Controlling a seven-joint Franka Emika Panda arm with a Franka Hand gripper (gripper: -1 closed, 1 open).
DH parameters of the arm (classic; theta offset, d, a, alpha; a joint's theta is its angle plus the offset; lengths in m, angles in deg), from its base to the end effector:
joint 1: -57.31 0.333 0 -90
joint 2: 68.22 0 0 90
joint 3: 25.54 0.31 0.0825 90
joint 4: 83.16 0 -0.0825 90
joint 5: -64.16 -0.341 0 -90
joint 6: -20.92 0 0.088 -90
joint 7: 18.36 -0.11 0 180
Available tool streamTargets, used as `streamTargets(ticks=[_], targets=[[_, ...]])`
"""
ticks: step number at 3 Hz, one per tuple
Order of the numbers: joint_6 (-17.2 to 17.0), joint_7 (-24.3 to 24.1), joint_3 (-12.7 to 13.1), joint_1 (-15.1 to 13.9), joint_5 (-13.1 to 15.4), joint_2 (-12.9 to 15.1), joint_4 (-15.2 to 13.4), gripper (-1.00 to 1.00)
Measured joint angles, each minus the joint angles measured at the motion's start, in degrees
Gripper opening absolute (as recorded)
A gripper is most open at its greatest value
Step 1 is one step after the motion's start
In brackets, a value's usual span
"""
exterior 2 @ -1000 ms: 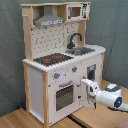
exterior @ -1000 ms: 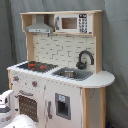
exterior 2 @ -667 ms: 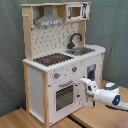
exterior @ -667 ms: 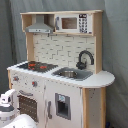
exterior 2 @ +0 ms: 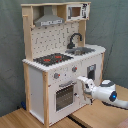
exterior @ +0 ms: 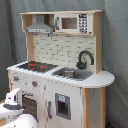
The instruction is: Play with the kitchen
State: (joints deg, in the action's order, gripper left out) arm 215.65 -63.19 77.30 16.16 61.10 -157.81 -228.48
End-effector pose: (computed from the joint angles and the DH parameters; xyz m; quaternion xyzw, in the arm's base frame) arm 0.2575 0.4047 0.2316 0.6661 0.3693 0.6037 0.2356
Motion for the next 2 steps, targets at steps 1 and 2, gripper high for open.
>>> streamTargets(ticks=[1, 2], targets=[[1.27, 1.8, 0.1, -4.74, -0.33, 0.03, 3.21, 1.0], [2.59, 5.51, -1.73, -8.54, -0.82, 0.13, 3.56, 1.0]])
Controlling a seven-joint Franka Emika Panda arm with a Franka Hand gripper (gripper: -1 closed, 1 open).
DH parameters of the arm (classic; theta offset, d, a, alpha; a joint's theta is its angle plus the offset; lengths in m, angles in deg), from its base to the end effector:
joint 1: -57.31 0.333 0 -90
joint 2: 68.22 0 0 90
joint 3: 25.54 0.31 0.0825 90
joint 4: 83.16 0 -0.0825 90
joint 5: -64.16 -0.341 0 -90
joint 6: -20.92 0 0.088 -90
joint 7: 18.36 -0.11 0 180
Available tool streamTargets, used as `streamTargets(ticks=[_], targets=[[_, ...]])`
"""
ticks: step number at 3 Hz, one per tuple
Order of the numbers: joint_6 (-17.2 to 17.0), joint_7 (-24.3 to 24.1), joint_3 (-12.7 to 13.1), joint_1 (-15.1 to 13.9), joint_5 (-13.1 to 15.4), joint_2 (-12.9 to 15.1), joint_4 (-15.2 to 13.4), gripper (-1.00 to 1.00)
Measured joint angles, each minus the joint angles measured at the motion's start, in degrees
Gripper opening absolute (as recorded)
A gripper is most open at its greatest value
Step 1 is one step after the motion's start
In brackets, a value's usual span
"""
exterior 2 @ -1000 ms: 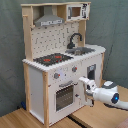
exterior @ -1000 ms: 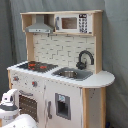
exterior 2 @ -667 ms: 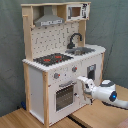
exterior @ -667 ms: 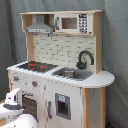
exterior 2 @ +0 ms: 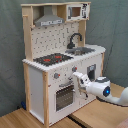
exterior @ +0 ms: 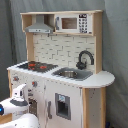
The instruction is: Play with the kitchen
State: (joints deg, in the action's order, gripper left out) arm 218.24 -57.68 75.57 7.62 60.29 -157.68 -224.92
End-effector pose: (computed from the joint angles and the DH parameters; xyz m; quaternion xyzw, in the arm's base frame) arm 0.3068 0.3970 0.2456 0.6604 0.3689 0.5990 0.2626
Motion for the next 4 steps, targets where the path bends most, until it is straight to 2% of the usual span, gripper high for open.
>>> streamTargets(ticks=[1, 2, 3, 4], targets=[[-0.1, 0.02, 0.01, -0.05, -0.23, 0.04, 0.49, 1.0], [-0.1, 0.02, 0.01, -0.04, -0.24, 0.04, 0.49, -1.0], [-4.83, -0.27, -1.13, 2.69, -1.28, 0.78, 0.4, -1.0], [-10.0, -0.7, -1.21, 5.52, -1.41, 0.78, 0.39, -1.0]])
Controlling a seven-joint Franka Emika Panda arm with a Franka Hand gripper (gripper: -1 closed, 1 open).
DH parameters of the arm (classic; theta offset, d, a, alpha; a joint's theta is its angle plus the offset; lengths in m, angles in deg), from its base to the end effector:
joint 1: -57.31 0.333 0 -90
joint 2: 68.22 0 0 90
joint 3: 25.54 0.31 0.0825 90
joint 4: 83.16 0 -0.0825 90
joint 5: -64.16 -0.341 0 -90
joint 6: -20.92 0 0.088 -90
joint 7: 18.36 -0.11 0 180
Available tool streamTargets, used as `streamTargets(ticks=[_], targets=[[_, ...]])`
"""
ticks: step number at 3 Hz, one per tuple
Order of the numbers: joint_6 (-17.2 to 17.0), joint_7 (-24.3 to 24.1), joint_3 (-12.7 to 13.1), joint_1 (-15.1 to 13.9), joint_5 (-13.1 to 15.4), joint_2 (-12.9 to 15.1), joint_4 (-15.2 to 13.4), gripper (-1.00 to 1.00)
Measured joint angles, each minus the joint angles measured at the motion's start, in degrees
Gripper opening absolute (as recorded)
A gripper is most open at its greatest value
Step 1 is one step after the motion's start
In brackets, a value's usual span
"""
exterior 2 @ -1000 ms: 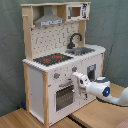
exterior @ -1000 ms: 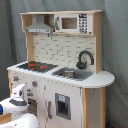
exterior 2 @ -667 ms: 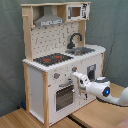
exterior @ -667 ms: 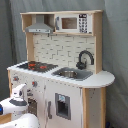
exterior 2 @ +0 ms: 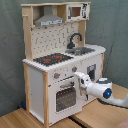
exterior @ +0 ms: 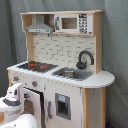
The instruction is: Play with the kitchen
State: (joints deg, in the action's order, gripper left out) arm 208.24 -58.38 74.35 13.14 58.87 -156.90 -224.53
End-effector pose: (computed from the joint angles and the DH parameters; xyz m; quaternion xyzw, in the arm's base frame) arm 0.2844 0.4124 0.2583 0.6743 0.3304 0.6005 0.2748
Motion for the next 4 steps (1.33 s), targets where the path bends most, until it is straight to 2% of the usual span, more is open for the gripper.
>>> streamTargets(ticks=[2, 4], targets=[[-10.98, -1.39, -0.28, 5.06, 0.01, 0.0, 1.12, -1.0], [-21.94, -2.7, -0.68, 6.61, 0.23, 0.0, 4.43, -1.0]])
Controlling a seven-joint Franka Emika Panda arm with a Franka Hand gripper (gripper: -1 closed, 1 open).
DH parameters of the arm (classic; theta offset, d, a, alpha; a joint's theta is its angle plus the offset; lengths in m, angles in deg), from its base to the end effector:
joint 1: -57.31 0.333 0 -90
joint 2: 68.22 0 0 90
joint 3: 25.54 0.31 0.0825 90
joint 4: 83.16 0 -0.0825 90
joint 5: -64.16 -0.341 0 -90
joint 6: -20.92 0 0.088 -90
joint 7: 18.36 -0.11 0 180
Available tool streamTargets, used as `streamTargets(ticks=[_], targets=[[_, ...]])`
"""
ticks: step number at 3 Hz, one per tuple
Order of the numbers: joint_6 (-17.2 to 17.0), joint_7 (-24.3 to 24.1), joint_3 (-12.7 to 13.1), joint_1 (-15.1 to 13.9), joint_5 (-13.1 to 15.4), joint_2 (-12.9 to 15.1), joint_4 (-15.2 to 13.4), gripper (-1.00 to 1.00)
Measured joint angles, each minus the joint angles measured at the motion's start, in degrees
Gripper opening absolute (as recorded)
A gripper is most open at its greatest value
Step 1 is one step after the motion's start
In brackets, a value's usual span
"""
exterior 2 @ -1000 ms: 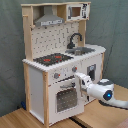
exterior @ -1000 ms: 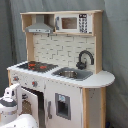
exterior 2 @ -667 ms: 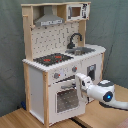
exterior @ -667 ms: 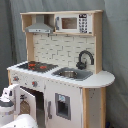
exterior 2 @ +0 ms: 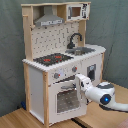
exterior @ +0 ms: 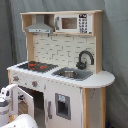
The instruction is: Play with the kitchen
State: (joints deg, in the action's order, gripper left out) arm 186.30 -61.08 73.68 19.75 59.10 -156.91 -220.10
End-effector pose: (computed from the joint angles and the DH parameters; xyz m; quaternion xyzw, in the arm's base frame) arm 0.2538 0.4349 0.2585 0.7018 0.2583 0.5767 0.3289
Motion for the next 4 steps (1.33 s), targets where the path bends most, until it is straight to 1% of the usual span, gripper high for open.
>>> streamTargets(ticks=[2, 3, 4], targets=[[-11.47, -1.64, -0.33, 1.3, 1.0, 0.02, 4.24, -1.0], [-16.64, -3.08, -0.4, 1.45, 2.29, 0.23, 6.5, -1.0], [-22.0, -5.25, -0.35, 1.38, 4.34, 1.04, 9.04, -1.0]])
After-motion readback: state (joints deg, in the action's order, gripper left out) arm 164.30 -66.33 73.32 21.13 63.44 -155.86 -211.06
